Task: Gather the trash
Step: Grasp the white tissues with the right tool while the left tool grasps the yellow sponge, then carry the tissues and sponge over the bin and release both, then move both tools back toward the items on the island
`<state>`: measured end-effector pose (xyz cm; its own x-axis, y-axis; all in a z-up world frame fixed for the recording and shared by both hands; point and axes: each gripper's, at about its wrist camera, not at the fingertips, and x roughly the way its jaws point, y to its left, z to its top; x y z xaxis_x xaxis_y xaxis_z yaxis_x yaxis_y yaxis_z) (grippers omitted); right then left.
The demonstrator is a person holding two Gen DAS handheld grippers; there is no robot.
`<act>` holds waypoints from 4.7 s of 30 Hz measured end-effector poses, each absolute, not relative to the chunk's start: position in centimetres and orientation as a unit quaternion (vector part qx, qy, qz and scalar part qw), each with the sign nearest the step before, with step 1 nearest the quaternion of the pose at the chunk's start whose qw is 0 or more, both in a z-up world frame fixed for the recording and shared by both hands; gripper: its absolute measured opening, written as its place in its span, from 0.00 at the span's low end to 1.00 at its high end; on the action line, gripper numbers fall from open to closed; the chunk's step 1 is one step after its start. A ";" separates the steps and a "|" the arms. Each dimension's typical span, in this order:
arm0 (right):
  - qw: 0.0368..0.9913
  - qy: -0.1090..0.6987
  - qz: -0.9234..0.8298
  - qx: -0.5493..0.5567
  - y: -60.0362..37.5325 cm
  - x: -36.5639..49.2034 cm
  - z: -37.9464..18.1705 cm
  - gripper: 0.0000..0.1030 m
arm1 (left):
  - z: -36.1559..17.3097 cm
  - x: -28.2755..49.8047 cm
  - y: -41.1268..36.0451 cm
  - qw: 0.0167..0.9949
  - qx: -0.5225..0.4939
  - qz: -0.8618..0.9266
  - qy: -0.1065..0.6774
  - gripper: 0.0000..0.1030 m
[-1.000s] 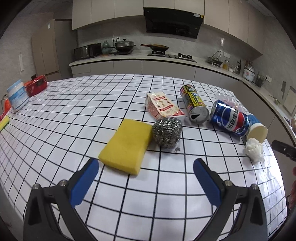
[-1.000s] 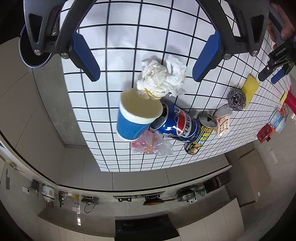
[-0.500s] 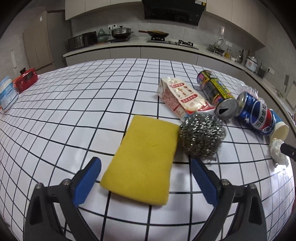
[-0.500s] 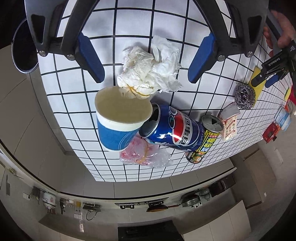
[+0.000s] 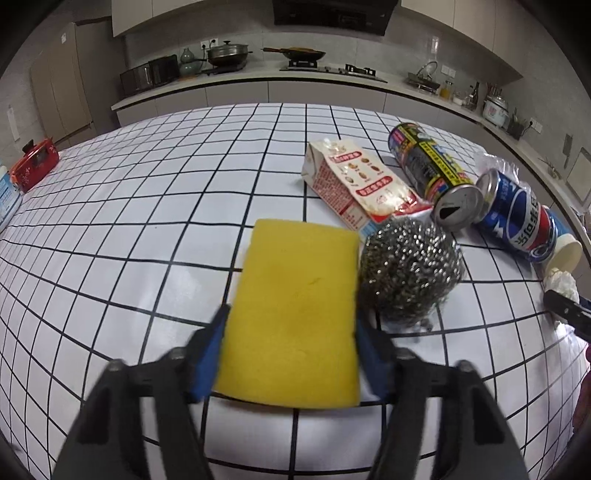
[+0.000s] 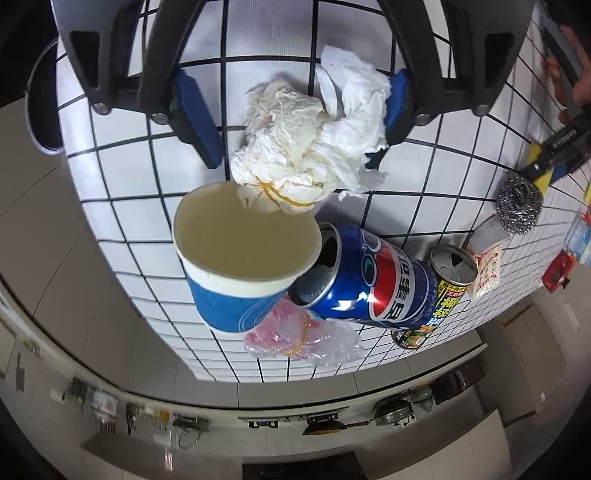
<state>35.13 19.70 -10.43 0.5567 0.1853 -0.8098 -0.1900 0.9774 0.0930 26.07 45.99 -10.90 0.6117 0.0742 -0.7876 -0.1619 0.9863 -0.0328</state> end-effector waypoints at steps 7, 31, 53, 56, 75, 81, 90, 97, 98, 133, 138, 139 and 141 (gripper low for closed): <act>0.885 0.452 0.113 -0.005 19.4 34.5 -10.1 0.51 | -10.4 24.2 46.6 0.901 -0.073 0.061 0.424 0.52; 0.893 0.422 0.155 -0.002 16.6 30.5 -7.0 0.51 | -7.6 18.4 42.3 0.918 -0.098 0.077 0.376 0.52; 0.909 0.395 0.132 0.020 8.0 28.4 -4.4 0.51 | -5.6 18.7 31.6 0.930 -0.074 0.023 0.360 0.52; 0.911 0.393 0.125 0.028 5.7 28.1 -4.2 0.51 | -5.3 18.8 29.6 0.931 -0.069 0.014 0.359 0.52; 0.911 0.403 0.066 0.058 -14.5 27.3 -4.7 0.51 | -4.4 19.5 11.6 0.930 -0.046 -0.046 0.362 0.52; 0.898 0.435 0.049 0.054 -19.7 27.7 -8.3 0.51 | -5.7 20.1 6.0 0.925 -0.044 -0.064 0.372 0.52; 0.869 0.487 0.062 0.060 -25.0 29.5 -15.6 0.51 | -7.6 20.9 -1.5 0.920 -0.040 -0.076 0.383 0.52; 0.858 0.504 0.087 0.055 -27.4 31.8 -19.2 0.53 | -10.3 21.5 -4.8 0.915 -0.044 -0.052 0.398 0.52; 0.856 0.506 0.095 0.056 -27.6 32.1 -19.5 0.53 | -10.8 21.5 -5.3 0.914 -0.045 -0.049 0.401 0.52; 0.890 0.445 -0.028 0.097 -42.6 29.6 -16.1 1.00 | -14.6 22.0 -19.1 0.892 0.005 -0.041 0.450 0.94; 0.899 0.428 -0.007 0.094 -40.0 29.9 -14.5 1.00 | -11.1 21.4 -16.4 0.906 0.001 -0.025 0.423 0.94; 0.901 0.425 -0.002 0.093 -39.4 29.9 -14.1 1.00 | -10.5 21.3 -15.7 0.909 -0.001 -0.019 0.417 0.94; 0.906 0.413 0.009 0.093 -38.1 30.0 -13.2 1.00 | -9.6 21.2 -14.2 0.913 -0.005 -0.009 0.408 0.94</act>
<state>29.97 -38.10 -13.20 0.6587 0.0938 -0.7465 0.0596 0.9826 0.1761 21.19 -14.16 -9.59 0.6668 -0.0210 -0.7449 0.0128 0.9998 -0.0168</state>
